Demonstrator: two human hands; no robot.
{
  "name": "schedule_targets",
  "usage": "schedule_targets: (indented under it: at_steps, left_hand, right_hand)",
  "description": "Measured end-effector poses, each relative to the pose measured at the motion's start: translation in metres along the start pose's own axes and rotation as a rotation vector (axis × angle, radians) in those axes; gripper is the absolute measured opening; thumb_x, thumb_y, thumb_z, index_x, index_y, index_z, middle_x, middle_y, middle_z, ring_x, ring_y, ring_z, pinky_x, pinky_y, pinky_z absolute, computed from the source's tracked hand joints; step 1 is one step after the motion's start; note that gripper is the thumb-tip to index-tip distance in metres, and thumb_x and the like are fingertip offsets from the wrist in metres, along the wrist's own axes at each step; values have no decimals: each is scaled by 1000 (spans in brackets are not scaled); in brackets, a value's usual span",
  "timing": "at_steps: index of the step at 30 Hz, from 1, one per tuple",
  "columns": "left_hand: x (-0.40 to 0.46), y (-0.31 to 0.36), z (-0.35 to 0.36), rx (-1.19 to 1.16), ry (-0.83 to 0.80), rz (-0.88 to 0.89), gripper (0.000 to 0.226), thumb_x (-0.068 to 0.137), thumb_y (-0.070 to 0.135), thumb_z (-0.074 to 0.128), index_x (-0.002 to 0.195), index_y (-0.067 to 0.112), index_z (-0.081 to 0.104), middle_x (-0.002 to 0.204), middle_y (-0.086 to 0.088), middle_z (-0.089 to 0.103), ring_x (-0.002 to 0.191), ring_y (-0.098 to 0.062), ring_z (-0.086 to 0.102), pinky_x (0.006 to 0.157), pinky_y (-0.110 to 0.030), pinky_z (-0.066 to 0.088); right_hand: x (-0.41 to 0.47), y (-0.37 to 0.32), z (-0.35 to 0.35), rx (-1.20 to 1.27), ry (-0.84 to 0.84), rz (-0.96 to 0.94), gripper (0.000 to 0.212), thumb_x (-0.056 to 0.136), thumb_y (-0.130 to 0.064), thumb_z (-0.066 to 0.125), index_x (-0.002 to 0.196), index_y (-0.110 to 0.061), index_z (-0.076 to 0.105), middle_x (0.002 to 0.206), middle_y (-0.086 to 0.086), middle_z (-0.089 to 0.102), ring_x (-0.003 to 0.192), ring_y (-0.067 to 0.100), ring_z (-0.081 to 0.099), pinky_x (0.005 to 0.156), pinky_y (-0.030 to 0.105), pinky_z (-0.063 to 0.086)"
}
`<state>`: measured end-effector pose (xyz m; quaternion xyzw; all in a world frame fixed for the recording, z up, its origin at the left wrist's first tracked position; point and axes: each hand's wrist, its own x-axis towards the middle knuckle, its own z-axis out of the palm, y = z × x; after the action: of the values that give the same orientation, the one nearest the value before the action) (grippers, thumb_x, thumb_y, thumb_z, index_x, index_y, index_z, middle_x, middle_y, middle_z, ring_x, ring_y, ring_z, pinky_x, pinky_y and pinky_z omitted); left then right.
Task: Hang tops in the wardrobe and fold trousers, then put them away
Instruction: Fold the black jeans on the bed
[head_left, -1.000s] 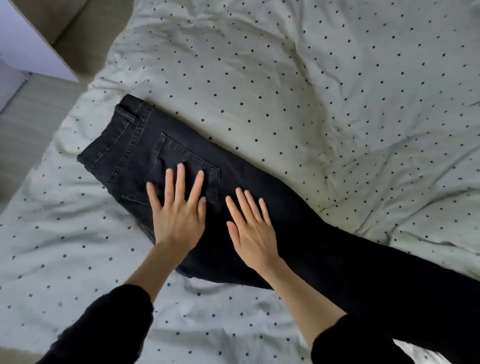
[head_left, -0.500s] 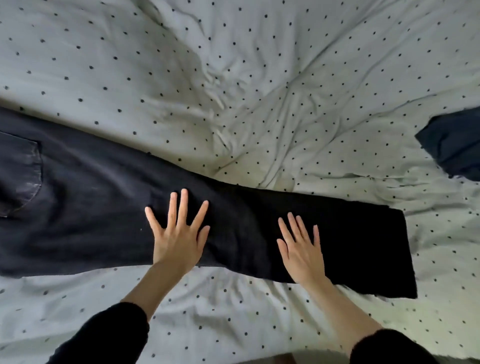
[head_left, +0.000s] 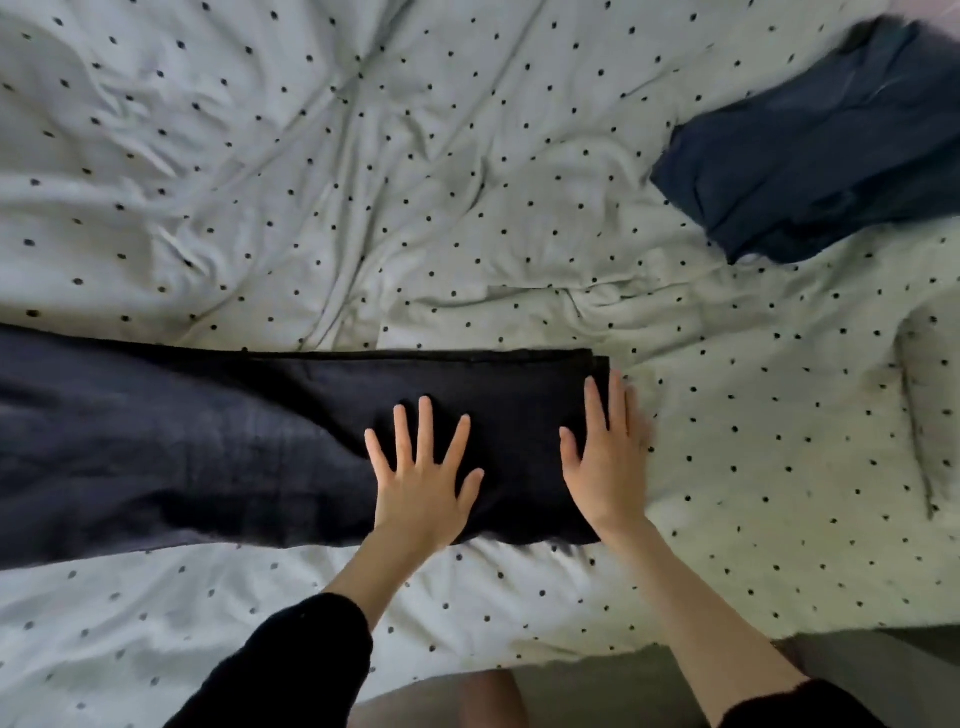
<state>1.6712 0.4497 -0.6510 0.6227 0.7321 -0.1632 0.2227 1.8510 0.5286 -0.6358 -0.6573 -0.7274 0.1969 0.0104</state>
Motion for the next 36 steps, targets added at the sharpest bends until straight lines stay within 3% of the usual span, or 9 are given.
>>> schedule_targets:
  at_steps: [2,5,10,14,21,26,31,33,36]
  left_hand:
    - [-2,9,-1,-22,-64,35,62,95,56,8,147,33,-17,153,-13,-27,140,-38,-22,108,-63,-8]
    - [-12,20,-3,-53,-169,110,59,96,55,8,146,34,-18,152,-8,-33,140,-32,-28,109,-61,-9]
    - [-21,22,-11,-55,-257,151,58,98,51,10,147,34,-16,151,-4,-33,140,-27,-28,112,-57,-8]
    - [-19,18,-27,-174,-384,171,56,101,44,21,149,34,-5,154,-1,-27,142,-23,-24,114,-54,-5]
    - [-43,0,-48,-192,-454,155,52,103,35,23,150,32,1,159,5,-9,146,-18,-11,110,-62,-8]
    - [-73,-58,-49,-15,-266,138,55,102,44,18,150,32,-7,158,-2,-17,143,-27,-22,110,-58,-12]
    - [-95,-152,-58,-164,35,-30,55,102,34,20,150,29,-6,159,-3,-9,145,-26,-11,116,-50,4]
    - [-105,-195,-65,-267,133,-119,55,102,24,25,151,26,1,159,-4,-3,146,-25,-8,116,-49,5]
    - [-121,-258,-69,-300,250,-240,61,96,7,34,151,19,10,159,-8,5,146,-25,-4,116,-48,4]
  right_hand:
    - [1,4,-13,456,-26,233,63,95,-18,53,149,-16,21,157,6,16,141,20,25,109,20,25]
    - [8,11,-35,952,-126,555,60,93,-17,55,147,-18,27,141,0,44,118,8,46,96,21,35]
    - [7,19,-53,877,-387,676,6,91,-14,58,97,-14,59,97,0,62,93,19,59,74,26,46]
    - [0,13,-64,843,-522,725,7,87,-13,65,82,-12,60,78,0,61,68,14,58,53,22,44]
    - [-27,-24,-84,703,-431,543,12,83,-5,63,94,-10,66,93,6,67,93,25,62,83,35,48]
    - [-39,-88,-108,518,-251,364,12,82,-7,57,76,-17,62,64,-5,56,71,20,52,55,25,36]
    - [-56,-200,-104,596,-203,255,26,83,-9,56,103,-17,71,82,-4,66,83,19,60,76,29,48]
    - [-68,-253,-84,587,-256,137,24,87,-16,56,106,-18,70,95,0,71,94,21,62,80,27,46]
    - [-82,-313,-47,616,-592,-9,32,94,-25,50,105,-1,68,99,13,70,96,25,64,87,34,48]
